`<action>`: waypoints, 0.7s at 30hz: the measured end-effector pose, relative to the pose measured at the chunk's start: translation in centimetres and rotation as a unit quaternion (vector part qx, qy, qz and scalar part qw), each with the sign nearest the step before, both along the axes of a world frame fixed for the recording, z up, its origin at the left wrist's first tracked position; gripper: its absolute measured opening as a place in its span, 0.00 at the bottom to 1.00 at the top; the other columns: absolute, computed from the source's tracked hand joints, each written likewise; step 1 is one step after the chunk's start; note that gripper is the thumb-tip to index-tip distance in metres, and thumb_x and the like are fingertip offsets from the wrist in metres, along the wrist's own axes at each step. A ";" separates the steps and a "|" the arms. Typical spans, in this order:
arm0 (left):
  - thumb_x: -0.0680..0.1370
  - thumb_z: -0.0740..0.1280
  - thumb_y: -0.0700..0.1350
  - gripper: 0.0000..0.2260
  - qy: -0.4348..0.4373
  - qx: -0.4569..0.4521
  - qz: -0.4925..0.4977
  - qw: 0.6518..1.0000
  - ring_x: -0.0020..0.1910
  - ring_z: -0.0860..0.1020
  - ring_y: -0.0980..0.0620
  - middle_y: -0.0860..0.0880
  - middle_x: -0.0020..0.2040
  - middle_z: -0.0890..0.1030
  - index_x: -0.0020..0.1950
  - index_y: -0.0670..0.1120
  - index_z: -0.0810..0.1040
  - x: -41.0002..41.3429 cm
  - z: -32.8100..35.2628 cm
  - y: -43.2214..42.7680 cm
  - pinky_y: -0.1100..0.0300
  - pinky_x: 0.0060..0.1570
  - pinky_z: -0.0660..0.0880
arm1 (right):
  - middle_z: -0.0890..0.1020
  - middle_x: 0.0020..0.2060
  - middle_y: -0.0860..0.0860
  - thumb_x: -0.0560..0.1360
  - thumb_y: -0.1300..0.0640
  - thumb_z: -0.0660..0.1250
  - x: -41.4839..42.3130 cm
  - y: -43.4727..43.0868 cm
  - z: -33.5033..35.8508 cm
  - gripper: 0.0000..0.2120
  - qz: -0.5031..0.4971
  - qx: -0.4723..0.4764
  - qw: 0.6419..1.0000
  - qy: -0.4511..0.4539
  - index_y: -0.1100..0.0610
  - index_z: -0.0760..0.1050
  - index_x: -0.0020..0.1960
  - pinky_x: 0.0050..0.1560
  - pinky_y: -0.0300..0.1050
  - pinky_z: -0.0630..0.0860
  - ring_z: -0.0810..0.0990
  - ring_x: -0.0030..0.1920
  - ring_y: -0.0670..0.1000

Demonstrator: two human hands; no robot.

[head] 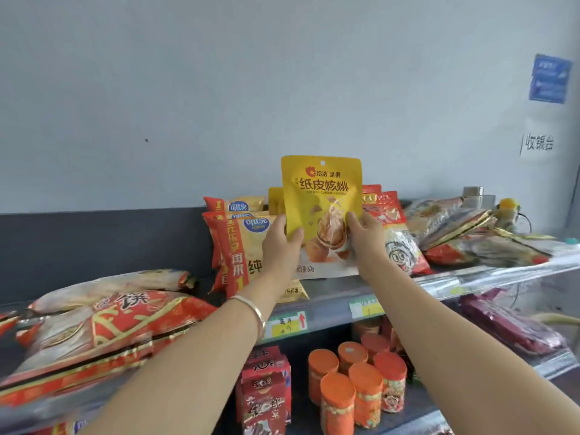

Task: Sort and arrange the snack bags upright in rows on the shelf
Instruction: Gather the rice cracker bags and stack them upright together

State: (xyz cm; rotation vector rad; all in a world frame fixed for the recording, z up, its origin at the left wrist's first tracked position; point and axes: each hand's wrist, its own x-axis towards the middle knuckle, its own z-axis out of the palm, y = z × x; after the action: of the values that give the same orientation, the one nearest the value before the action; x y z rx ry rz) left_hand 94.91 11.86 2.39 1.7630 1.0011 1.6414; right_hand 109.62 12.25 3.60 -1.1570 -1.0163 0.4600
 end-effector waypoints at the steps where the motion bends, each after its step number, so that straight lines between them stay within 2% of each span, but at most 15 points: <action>1: 0.79 0.62 0.40 0.08 0.009 -0.010 0.014 1.000 0.55 0.75 0.50 0.52 0.53 0.78 0.58 0.46 0.72 1.0 -0.2 0.5 0.52 0.59 0.72 | 0.68 0.34 0.56 0.80 0.57 0.60 1.1 0.2 -0.4 0.11 0.001 -0.021 1.000 -0.016 0.58 0.66 0.40 0.36 0.46 0.65 0.66 0.36 0.50; 2: 0.79 0.62 0.38 0.10 0.014 -0.024 0.025 0.999 0.56 0.75 0.49 0.49 0.55 0.78 0.60 0.44 0.72 1.9 -0.5 1.0 0.53 0.58 0.72 | 0.73 0.38 0.59 0.80 0.59 0.58 2.0 0.4 -0.8 0.07 0.008 -0.044 0.999 -0.020 0.60 0.70 0.45 0.40 0.50 0.71 0.70 0.39 0.52; 4: 0.79 0.61 0.36 0.12 0.015 -0.051 0.033 0.998 0.56 0.75 0.48 0.46 0.57 0.78 0.62 0.43 0.72 3.4 -1.3 2.1 0.56 0.54 0.72 | 0.79 0.50 0.61 0.80 0.62 0.56 3.3 1.1 -1.4 0.10 0.035 -0.075 0.997 0.003 0.59 0.73 0.57 0.55 0.58 0.77 0.78 0.49 0.57; 6: 0.78 0.60 0.35 0.14 0.019 -0.077 0.030 0.996 0.55 0.75 0.48 0.46 0.58 0.77 0.63 0.44 0.70 4.5 -2.2 3.2 0.57 0.53 0.71 | 0.81 0.52 0.56 0.80 0.64 0.54 4.0 1.8 -1.9 0.13 0.052 -0.081 0.995 0.032 0.54 0.74 0.57 0.59 0.58 0.76 0.79 0.55 0.58; 8: 0.78 0.60 0.34 0.19 0.011 -0.100 0.030 0.994 0.56 0.74 0.49 0.45 0.61 0.75 0.68 0.45 0.65 5.2 -3.0 4.0 0.58 0.53 0.71 | 0.81 0.52 0.57 0.80 0.64 0.54 4.2 3.1 -2.4 0.12 0.038 -0.096 0.994 0.020 0.57 0.74 0.57 0.60 0.60 0.75 0.79 0.56 0.60; 11: 0.77 0.63 0.35 0.33 -0.028 -0.133 0.030 0.990 0.65 0.68 0.49 0.45 0.71 0.64 0.76 0.50 0.48 6.3 -3.8 4.8 0.55 0.64 0.67 | 0.78 0.54 0.61 0.79 0.64 0.54 4.2 5.0 -3.6 0.12 0.011 -0.142 0.990 -0.016 0.62 0.71 0.60 0.56 0.59 0.76 0.78 0.55 0.62; 13: 0.77 0.64 0.36 0.40 -0.024 -0.150 0.042 0.987 0.70 0.63 0.45 0.43 0.73 0.57 0.77 0.54 0.40 6.9 -4.2 5.1 0.50 0.69 0.63 | 0.75 0.57 0.60 0.79 0.64 0.54 4.1 5.7 -4.3 0.16 0.002 -0.174 0.985 -0.017 0.61 0.67 0.66 0.44 0.49 0.73 0.75 0.52 0.58; 14: 0.77 0.65 0.37 0.41 -0.018 -0.159 0.044 0.986 0.70 0.62 0.44 0.43 0.73 0.56 0.76 0.55 0.37 7.0 -4.3 5.3 0.49 0.69 0.63 | 0.74 0.58 0.60 0.79 0.63 0.54 4.1 5.9 -4.5 0.18 0.002 -0.183 0.983 -0.011 0.59 0.64 0.68 0.41 0.46 0.70 0.73 0.50 0.56; 17: 0.77 0.64 0.36 0.42 -0.004 -0.178 0.035 0.983 0.68 0.65 0.44 0.43 0.72 0.56 0.76 0.56 0.35 7.2 -4.8 5.7 0.52 0.65 0.66 | 0.74 0.58 0.58 0.79 0.62 0.54 4.3 6.5 -4.9 0.18 0.005 -0.186 0.982 -0.011 0.58 0.64 0.69 0.42 0.46 0.68 0.72 0.49 0.54; 21: 0.76 0.65 0.36 0.43 0.003 -0.176 0.056 0.983 0.67 0.65 0.45 0.43 0.71 0.56 0.76 0.54 0.37 7.2 -4.6 5.3 0.53 0.64 0.67 | 0.75 0.54 0.57 0.78 0.63 0.57 4.5 6.0 -5.0 0.17 -0.002 -0.177 0.984 -0.026 0.57 0.66 0.66 0.35 0.43 0.67 0.72 0.44 0.52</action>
State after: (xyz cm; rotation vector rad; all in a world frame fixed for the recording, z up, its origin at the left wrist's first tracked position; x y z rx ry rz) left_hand 102.14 17.19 -2.24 1.4979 1.3237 1.4182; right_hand 114.15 18.27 -1.38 -1.4951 -1.0015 0.6267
